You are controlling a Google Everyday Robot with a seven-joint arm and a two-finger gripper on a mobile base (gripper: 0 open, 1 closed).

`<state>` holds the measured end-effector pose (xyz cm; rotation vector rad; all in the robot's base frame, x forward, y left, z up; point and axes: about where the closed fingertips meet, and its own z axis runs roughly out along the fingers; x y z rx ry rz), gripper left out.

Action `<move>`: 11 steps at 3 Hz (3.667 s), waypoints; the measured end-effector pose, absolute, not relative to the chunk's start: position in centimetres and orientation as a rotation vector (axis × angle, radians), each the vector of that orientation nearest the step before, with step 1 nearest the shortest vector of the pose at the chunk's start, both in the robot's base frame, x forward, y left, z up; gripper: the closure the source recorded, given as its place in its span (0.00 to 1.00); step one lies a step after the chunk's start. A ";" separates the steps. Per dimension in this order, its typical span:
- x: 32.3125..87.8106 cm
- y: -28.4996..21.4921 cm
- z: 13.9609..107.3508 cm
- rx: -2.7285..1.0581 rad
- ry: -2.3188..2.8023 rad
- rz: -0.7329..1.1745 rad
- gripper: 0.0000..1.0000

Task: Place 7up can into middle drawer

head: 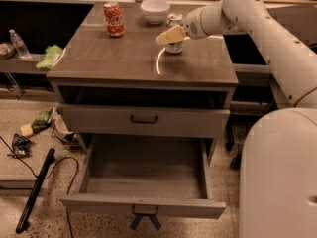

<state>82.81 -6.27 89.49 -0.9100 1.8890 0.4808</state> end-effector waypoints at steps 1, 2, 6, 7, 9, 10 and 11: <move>82.2 -5.9 89.1 -0.933 1.880 0.508 0.54; 79.2 -8.6 90.4 -0.969 1.877 0.488 0.78; 60.9 -8.9 90.6 -1.025 1.942 0.663 1.00; 60.1 -7.9 88.7 -1.002 1.970 0.715 1.00; 56.3 -5.2 79.2 -0.891 1.970 0.739 1.00; 55.4 -4.9 75.9 -0.845 1.974 0.671 1.00; 54.2 -3.9 71.1 -0.787 2.025 0.624 1.00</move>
Offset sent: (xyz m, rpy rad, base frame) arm -0.0764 -0.0627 0.0290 -0.0561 -0.0195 0.0570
